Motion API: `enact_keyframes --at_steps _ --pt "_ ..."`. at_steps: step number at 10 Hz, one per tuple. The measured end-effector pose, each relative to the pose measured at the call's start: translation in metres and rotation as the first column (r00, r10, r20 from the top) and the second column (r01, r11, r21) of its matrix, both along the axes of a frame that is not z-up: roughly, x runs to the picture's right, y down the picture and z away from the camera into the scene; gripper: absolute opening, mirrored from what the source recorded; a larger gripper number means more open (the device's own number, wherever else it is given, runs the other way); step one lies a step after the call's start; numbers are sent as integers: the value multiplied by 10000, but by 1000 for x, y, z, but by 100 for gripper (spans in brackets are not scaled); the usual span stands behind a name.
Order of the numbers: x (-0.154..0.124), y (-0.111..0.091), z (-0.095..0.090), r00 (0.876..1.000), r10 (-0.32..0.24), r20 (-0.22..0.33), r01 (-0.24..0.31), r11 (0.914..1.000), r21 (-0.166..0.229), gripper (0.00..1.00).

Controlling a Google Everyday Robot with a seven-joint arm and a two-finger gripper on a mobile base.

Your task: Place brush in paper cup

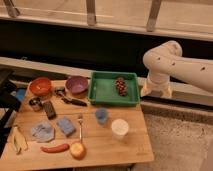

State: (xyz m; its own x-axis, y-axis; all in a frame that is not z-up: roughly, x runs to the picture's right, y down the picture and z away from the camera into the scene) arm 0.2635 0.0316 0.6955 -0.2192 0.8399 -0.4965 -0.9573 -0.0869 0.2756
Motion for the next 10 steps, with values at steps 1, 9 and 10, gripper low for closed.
enact_keyframes --at_steps 1,9,10 --pt "0 0 0 10000 0 0 0 10000 0 78" --pt "-32 -31 4 9949 -595 814 554 9971 519 78" --pt "-51 -43 7 9910 -772 1090 698 9951 705 78"
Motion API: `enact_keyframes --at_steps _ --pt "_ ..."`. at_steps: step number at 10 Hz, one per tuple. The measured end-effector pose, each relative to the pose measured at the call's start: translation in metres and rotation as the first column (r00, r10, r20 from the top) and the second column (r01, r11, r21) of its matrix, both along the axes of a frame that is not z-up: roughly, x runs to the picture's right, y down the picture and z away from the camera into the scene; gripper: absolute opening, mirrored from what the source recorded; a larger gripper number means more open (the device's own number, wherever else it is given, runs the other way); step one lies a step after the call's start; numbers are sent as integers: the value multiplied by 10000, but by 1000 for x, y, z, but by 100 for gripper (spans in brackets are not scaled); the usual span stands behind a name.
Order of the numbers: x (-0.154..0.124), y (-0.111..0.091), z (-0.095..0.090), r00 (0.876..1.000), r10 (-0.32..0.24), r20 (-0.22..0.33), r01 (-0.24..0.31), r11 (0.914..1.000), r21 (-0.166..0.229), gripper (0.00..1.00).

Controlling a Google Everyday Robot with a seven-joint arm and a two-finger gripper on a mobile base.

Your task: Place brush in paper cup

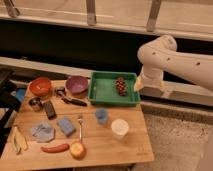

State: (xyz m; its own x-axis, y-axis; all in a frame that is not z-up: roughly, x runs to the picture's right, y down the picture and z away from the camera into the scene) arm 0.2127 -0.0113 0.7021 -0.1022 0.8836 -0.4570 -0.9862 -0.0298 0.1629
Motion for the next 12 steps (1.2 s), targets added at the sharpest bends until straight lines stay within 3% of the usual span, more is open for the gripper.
enact_keyframes --at_steps 2,4,9,10,12 --pt "-48 -23 6 9965 -431 718 417 9989 207 78" --pt "-96 -38 4 9834 -1077 1460 1013 9936 502 78" --pt "-91 -35 6 9850 -1055 1369 1008 9941 414 78" --pt "-89 -32 9 9847 -853 1522 831 9963 204 78" --pt "-101 -24 19 9688 -546 2418 558 9984 18 78"
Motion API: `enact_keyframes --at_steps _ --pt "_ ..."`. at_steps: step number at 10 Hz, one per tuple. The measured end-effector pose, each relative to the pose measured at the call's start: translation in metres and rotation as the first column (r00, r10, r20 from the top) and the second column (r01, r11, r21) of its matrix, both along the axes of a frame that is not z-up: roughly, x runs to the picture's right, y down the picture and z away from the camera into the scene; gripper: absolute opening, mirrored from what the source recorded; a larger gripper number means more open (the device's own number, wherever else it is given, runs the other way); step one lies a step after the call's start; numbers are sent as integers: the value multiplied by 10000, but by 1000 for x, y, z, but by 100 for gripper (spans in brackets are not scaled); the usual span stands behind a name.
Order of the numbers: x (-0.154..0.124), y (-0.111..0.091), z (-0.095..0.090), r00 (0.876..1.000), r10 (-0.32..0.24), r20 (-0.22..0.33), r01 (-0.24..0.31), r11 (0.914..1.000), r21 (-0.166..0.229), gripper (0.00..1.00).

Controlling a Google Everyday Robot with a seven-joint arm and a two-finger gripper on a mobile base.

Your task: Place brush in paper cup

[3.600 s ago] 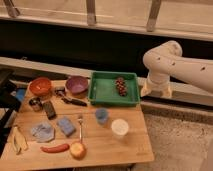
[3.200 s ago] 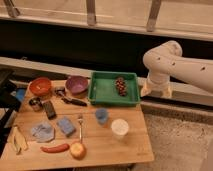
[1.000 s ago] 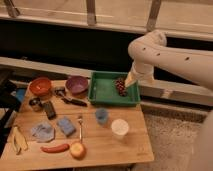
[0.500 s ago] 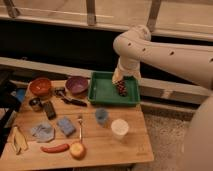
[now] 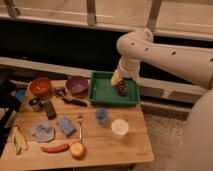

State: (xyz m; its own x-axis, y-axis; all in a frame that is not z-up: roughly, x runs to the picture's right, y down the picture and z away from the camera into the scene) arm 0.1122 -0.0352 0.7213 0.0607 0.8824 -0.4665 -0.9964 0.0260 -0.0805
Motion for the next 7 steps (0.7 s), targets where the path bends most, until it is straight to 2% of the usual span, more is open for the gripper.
enact_keyframes --at_steps 2,3,4,6,7 --pt "-38 0 8 9927 213 1187 -186 9995 -237 78" --pt "-63 -2 12 9795 388 1975 -314 9987 -402 78" --pt "-84 -4 16 9641 496 2607 -364 9978 -555 78" --pt "-148 -10 17 9186 186 3948 49 9983 -586 78" --pt "-165 -10 15 9014 64 4329 195 9983 -555 78"
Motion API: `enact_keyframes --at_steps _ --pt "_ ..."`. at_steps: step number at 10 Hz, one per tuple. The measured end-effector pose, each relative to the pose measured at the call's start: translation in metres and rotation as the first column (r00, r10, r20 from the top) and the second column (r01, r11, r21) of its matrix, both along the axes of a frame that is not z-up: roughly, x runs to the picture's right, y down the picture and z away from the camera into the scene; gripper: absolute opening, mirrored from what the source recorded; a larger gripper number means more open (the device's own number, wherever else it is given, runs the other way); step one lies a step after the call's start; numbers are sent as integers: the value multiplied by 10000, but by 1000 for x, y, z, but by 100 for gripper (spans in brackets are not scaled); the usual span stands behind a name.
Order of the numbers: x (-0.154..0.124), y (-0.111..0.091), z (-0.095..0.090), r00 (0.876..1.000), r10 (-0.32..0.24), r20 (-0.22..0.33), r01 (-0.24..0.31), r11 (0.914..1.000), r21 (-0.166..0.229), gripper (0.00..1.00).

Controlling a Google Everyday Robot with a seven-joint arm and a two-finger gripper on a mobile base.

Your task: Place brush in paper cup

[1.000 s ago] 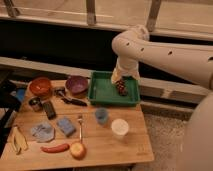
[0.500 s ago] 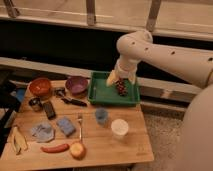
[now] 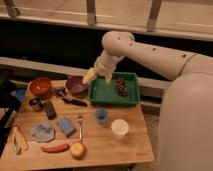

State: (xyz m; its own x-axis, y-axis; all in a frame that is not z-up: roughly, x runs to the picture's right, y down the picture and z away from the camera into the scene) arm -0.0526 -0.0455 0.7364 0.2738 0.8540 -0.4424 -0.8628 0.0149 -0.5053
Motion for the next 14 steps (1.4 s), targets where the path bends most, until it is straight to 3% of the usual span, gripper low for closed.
enact_keyframes --at_steps 1,6,8,10,13,14 --pt "-8 -1 -1 9997 -61 221 60 10000 29 78" --pt "-15 5 3 9990 -335 299 336 9994 -2 78" --pt "-47 14 10 9934 -999 559 1000 9950 4 78" --pt "-89 20 24 9828 -1710 697 1712 9852 22 78" --pt "-140 36 56 9661 -2430 868 2447 9696 -86 78" --pt "-154 38 73 9773 -2014 664 2021 9794 -39 78"
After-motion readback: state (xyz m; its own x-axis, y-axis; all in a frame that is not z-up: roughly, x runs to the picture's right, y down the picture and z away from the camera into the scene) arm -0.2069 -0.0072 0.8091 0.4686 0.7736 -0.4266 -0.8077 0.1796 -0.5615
